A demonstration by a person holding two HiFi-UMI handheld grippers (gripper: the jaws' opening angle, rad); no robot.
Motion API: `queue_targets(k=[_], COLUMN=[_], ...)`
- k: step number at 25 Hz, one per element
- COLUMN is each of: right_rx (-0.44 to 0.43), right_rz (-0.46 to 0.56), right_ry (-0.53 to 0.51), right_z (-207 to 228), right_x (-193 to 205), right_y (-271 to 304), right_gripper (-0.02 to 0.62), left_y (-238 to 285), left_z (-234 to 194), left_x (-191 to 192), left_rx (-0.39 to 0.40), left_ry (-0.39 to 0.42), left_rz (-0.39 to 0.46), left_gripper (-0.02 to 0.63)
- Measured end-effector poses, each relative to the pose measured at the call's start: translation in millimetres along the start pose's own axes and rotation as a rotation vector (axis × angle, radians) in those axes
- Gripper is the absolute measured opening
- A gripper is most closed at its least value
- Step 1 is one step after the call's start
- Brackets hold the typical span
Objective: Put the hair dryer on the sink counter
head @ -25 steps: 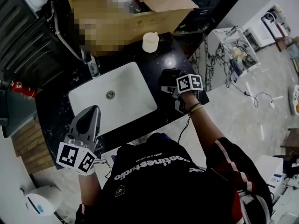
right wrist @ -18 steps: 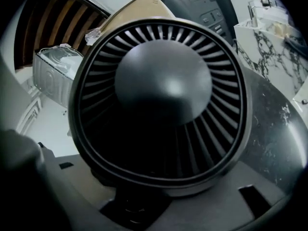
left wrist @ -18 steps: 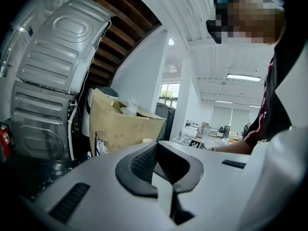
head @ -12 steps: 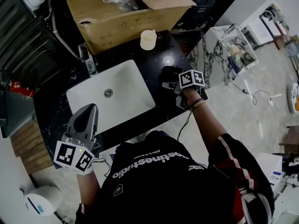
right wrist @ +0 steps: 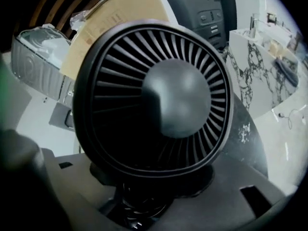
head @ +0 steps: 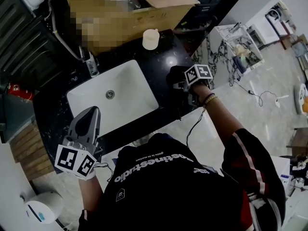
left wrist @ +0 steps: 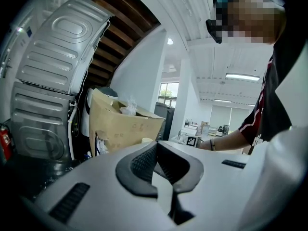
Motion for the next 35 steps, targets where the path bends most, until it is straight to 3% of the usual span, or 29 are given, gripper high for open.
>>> queue_targets(k=[15, 17, 23, 35], right_rx=[0.185, 0.238, 0.353, 0.462], right_rz=[-0.050, -0.051, -0.038, -0.038], right_ry=[-0.074, -0.132, -0.439, -0.558], right_z=[34, 34, 5, -12], right_x=[-1, -5, -16, 7], right_y=[-24, -29, -26, -32], right_gripper=[0.267, 0.267, 0.258, 0.258], left_y=[-3, -2, -1, 2], left_z=[3, 3, 9, 12], left_x=[3, 4, 3, 2], left_rx=[0.019, 0.021, 0.025, 0.031], left_ry=[0.004, 0.005, 0.010, 0.006], left_rz=[0.013, 0.010, 0.005, 0.002], left_gripper=[0.014, 0.014, 0.014, 0.014])
Point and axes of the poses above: the fingertips, and each gripper's own axes: y forward along the fingers, z to its right, x out of its underside, the point moved 4 cm from there along -y, backward along the fingers, and after that the axes turned 11 degrees about -z, right-handed, at the moved point
